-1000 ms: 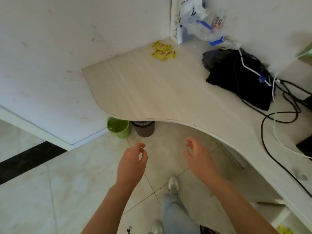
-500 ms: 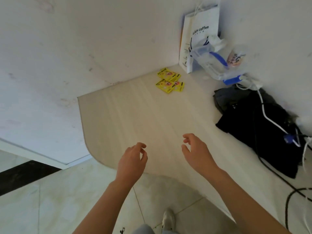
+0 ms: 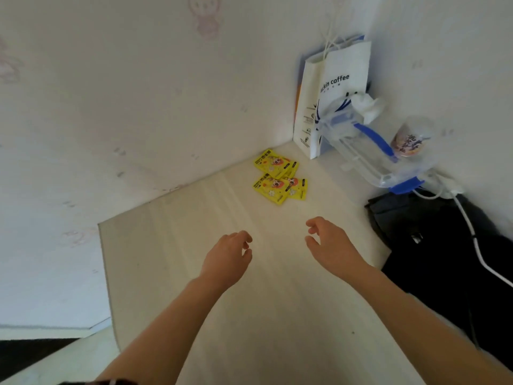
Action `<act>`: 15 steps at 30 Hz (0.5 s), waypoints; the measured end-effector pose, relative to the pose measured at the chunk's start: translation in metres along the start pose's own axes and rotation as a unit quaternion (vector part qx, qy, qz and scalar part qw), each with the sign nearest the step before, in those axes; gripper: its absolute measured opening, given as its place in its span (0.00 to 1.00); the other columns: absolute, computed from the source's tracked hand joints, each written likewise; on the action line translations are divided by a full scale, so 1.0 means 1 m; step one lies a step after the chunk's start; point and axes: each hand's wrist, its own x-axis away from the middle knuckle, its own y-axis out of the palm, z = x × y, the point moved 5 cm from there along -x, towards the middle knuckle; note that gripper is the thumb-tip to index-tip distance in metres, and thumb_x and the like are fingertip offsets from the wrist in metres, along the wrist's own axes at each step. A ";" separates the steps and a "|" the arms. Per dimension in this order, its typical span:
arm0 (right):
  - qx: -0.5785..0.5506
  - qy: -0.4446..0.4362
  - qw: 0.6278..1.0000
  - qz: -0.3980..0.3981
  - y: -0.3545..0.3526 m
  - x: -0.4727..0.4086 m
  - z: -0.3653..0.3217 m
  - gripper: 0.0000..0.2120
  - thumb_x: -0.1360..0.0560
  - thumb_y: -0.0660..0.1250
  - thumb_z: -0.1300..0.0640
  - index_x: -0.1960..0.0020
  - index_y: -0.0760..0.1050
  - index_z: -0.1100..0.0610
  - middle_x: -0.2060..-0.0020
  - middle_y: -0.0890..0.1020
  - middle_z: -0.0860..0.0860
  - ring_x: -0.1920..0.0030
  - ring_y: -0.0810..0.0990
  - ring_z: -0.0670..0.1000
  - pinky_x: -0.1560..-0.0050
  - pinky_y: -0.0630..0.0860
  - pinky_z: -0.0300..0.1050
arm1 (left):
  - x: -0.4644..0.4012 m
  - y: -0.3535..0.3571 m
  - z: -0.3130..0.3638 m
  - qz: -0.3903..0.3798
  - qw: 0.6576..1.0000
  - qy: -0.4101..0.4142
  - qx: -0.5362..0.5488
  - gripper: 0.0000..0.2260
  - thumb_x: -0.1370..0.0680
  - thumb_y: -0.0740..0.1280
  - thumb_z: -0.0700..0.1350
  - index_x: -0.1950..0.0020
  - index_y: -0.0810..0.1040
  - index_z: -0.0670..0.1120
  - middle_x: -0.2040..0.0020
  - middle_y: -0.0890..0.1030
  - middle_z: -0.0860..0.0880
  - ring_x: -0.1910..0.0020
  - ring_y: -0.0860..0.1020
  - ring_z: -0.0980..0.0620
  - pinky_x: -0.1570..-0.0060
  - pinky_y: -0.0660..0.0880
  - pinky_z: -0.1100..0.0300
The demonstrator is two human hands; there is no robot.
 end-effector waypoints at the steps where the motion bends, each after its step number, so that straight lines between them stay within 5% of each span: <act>1: 0.005 0.007 1.000 -0.004 -0.001 -0.012 0.000 0.16 0.22 0.61 0.56 0.34 0.69 0.57 0.41 0.77 0.53 0.40 0.75 0.52 0.41 0.69 0.43 | -0.015 -0.003 -0.001 -0.005 1.000 0.004 0.000 0.11 0.21 0.61 0.47 0.39 0.74 0.50 0.46 0.80 0.54 0.45 0.74 0.52 0.46 0.74 0.54; 15: 0.028 0.042 0.997 -0.057 -0.015 -0.186 0.011 0.17 0.22 0.63 0.50 0.38 0.71 0.58 0.44 0.78 0.56 0.43 0.76 0.55 0.43 0.72 0.49 | -0.169 0.012 0.008 -0.088 0.991 0.048 -0.084 0.14 0.20 0.58 0.46 0.34 0.71 0.49 0.36 0.73 0.50 0.35 0.69 0.49 0.43 0.73 0.51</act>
